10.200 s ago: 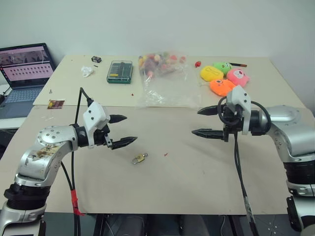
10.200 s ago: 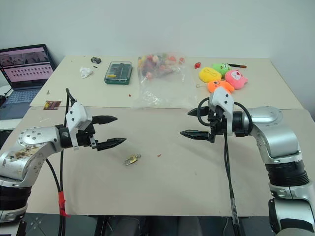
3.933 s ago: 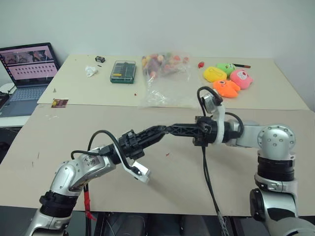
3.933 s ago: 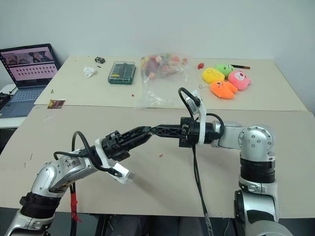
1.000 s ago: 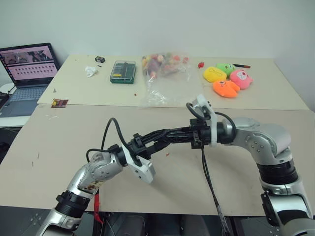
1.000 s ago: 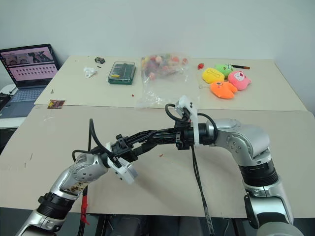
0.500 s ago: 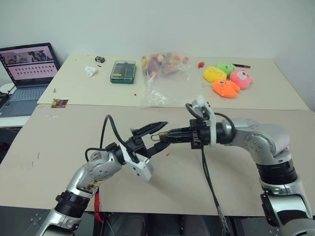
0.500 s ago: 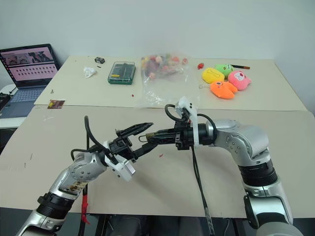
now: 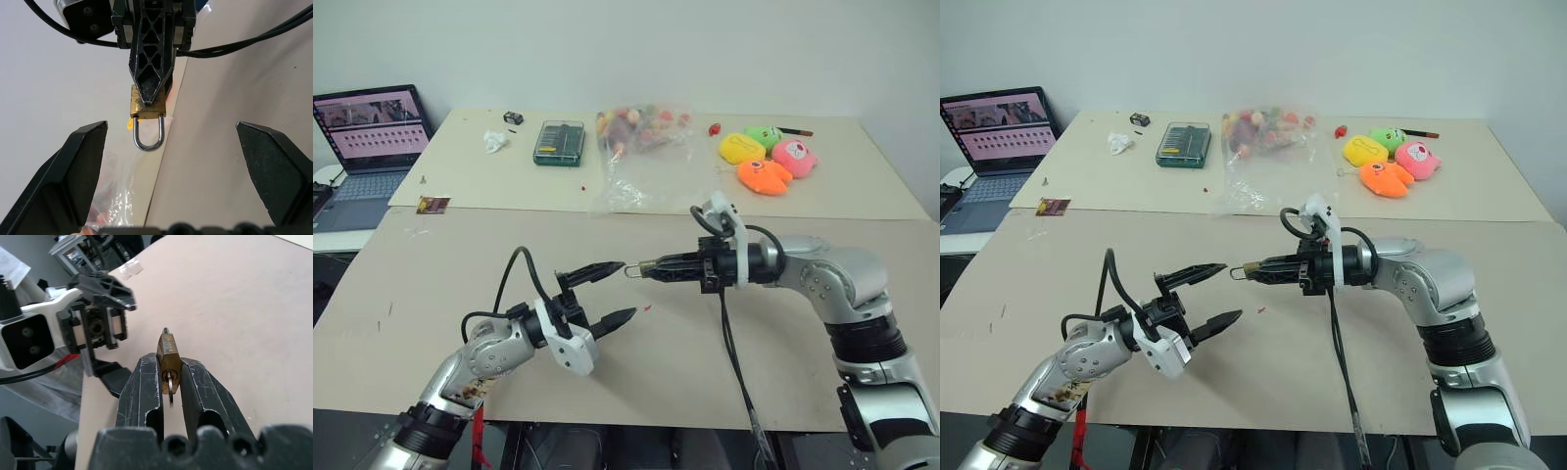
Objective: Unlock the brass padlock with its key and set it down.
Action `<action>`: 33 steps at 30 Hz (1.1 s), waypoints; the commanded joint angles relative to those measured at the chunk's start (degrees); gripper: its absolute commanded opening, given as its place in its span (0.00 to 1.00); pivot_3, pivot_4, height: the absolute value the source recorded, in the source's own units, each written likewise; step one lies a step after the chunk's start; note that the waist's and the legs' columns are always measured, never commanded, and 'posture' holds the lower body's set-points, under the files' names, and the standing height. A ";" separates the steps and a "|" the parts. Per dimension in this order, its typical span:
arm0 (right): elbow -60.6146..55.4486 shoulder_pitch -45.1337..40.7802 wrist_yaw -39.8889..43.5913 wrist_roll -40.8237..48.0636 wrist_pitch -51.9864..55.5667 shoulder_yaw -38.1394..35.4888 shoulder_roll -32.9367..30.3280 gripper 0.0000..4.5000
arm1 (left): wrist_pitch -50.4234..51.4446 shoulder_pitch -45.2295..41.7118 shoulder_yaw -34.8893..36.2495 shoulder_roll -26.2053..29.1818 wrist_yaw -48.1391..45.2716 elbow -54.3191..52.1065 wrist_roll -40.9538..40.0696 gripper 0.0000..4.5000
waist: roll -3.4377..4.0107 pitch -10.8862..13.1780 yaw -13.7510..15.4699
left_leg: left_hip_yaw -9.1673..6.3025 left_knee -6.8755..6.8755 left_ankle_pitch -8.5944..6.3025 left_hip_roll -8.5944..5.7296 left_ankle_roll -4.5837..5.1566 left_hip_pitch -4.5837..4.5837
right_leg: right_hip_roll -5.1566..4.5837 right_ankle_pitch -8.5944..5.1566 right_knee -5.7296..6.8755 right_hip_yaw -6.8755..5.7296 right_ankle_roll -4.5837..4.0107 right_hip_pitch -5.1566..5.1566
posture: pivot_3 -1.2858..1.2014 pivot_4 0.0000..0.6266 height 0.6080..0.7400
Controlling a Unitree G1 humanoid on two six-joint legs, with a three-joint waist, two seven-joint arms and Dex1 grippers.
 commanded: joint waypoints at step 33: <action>-10.11 3.83 7.57 7.90 0.45 -5.99 -7.85 0.05 | 70.17 -2.32 5.15 -8.88 -12.15 -21.82 -62.62 0.01 | -0.01 0.01 -0.19 | 0.00 0.04 0.01 0.03 -0.02 0.05 | 0.02 -0.01 0.02 0.05 0.00 0.08 | 0.52 0.24 1.00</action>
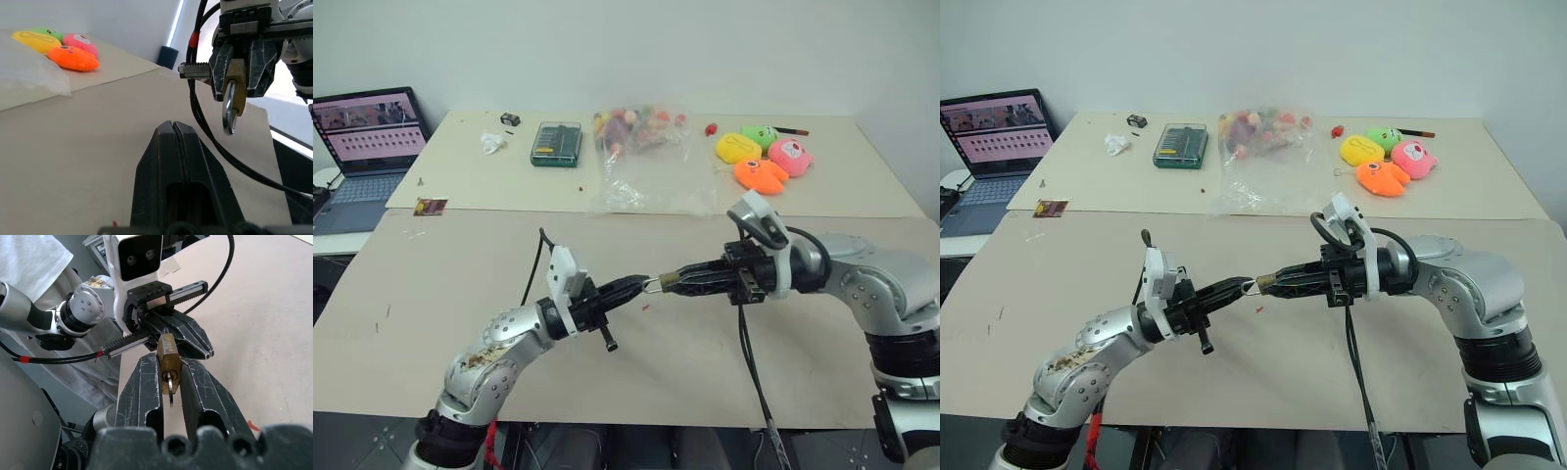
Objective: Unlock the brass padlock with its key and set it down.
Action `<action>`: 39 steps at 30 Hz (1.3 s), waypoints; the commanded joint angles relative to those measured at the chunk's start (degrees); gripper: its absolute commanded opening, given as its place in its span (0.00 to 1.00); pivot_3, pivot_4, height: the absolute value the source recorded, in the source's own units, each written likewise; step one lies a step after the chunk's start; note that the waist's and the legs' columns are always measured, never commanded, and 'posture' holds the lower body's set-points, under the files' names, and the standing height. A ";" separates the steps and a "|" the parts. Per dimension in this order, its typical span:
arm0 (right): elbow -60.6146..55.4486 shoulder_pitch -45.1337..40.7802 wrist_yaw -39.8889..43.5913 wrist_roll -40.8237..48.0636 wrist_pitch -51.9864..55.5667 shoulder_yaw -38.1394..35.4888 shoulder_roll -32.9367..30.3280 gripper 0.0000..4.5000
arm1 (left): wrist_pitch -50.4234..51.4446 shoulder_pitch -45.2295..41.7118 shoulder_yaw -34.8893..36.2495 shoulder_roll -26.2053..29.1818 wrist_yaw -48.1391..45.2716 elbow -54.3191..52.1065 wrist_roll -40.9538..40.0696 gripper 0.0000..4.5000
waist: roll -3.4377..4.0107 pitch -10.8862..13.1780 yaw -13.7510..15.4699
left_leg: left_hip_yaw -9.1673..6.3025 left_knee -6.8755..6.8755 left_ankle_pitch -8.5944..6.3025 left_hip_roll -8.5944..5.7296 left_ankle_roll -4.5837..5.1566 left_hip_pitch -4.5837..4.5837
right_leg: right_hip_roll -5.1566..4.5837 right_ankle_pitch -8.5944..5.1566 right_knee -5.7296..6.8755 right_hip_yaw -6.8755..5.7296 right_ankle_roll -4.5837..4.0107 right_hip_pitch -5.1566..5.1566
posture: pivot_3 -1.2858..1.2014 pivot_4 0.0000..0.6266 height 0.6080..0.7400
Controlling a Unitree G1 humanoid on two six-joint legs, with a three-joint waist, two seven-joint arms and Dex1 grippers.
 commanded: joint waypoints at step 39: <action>7.74 0.20 5.54 -9.40 -7.75 2.71 -1.25 0.05 | 6.43 -1.51 2.06 -1.63 -0.13 -5.39 -3.54 0.01 | -0.01 0.00 0.33 | 0.00 -0.02 0.00 0.00 0.00 -0.01 | -0.01 0.00 -0.07 0.03 -0.01 0.03 | 0.52 0.24 1.00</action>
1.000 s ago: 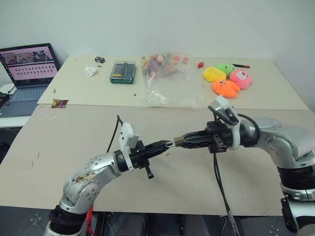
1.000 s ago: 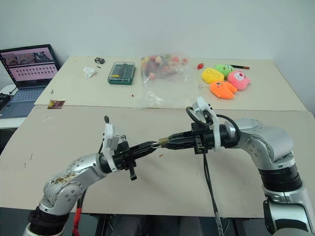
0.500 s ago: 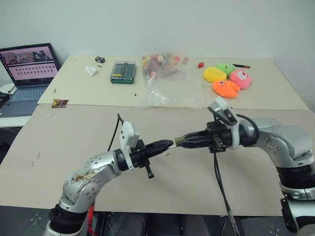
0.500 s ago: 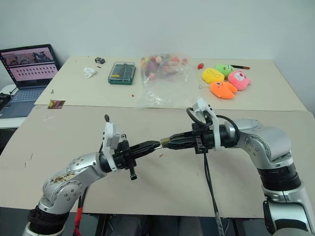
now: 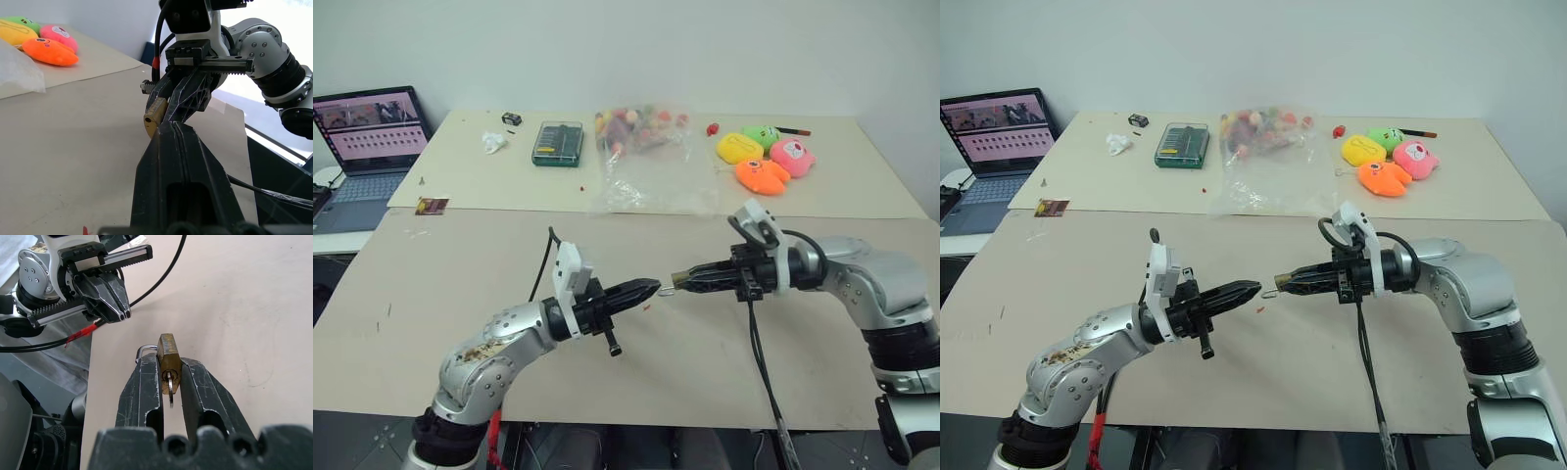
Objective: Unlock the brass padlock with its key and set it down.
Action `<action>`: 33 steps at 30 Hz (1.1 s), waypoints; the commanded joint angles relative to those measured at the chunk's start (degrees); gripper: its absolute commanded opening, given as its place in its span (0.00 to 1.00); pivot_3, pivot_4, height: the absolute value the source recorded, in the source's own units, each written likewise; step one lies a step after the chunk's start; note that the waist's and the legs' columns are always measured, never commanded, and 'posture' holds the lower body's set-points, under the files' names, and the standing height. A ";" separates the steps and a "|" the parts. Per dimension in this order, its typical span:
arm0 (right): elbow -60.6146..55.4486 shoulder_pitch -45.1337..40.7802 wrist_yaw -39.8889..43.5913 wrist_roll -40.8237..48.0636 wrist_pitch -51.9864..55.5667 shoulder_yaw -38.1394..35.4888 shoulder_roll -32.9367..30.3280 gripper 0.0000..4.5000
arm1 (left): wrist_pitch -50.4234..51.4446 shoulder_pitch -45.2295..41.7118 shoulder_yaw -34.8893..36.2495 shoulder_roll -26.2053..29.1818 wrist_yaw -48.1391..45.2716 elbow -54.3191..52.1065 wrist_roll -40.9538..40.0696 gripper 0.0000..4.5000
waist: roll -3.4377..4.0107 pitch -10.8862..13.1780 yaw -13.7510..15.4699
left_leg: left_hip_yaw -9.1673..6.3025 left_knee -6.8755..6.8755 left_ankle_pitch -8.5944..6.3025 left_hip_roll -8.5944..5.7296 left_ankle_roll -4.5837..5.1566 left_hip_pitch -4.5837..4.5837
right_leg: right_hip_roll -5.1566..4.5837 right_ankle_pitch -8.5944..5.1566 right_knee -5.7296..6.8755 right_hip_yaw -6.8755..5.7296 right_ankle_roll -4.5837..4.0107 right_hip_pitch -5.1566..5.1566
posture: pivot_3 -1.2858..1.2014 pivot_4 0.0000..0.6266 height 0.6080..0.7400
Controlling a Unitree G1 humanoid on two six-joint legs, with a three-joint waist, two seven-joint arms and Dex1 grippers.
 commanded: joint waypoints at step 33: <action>3.86 -4.96 -0.63 2.58 0.93 -5.00 -0.68 0.05 | -1.53 0.76 3.03 1.85 -1.26 0.37 2.15 0.06 | 0.00 0.00 -0.09 | 0.00 -0.02 -0.01 0.00 0.01 0.00 | 0.00 0.00 -0.01 0.00 0.00 -0.02 | 0.52 0.24 1.00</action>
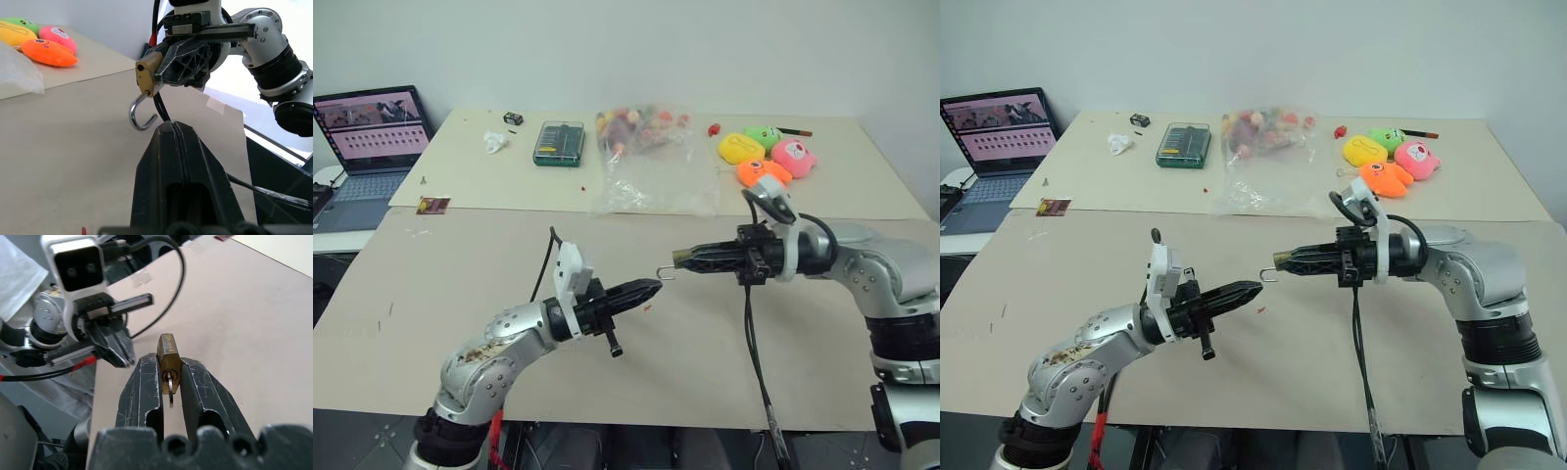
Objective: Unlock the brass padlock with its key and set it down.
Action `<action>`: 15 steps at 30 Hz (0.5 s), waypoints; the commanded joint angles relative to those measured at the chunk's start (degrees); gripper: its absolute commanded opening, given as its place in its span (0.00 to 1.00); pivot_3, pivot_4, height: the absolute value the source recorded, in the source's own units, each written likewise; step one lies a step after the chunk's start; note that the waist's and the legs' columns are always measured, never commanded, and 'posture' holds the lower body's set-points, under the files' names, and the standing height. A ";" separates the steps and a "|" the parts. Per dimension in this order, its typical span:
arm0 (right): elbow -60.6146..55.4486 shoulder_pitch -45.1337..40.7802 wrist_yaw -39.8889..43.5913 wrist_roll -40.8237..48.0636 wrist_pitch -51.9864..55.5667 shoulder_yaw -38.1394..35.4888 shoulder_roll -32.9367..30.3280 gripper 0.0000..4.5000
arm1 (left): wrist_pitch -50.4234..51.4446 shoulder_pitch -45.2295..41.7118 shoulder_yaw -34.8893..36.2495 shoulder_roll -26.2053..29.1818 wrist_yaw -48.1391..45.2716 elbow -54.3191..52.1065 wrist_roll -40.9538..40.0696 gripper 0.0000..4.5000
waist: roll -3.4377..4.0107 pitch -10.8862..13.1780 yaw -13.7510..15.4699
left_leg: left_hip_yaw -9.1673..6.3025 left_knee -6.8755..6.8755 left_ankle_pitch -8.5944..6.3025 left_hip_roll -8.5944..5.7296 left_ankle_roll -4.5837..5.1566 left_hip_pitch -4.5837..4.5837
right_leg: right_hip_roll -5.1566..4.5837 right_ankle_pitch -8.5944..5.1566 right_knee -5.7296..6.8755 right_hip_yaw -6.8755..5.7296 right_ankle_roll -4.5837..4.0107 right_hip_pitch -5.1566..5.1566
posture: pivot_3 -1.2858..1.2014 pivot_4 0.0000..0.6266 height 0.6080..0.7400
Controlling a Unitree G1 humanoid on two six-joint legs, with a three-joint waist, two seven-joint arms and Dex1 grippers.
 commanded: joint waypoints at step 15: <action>11.38 -7.06 -0.96 -6.97 9.28 10.44 3.83 0.05 | -32.72 3.84 5.89 13.60 -12.04 5.51 25.61 0.98 | 0.00 0.00 -0.07 | 0.07 -0.05 0.00 0.05 0.00 -0.03 | -0.01 0.00 -0.06 0.04 -0.02 -0.07 | 0.52 0.24 1.00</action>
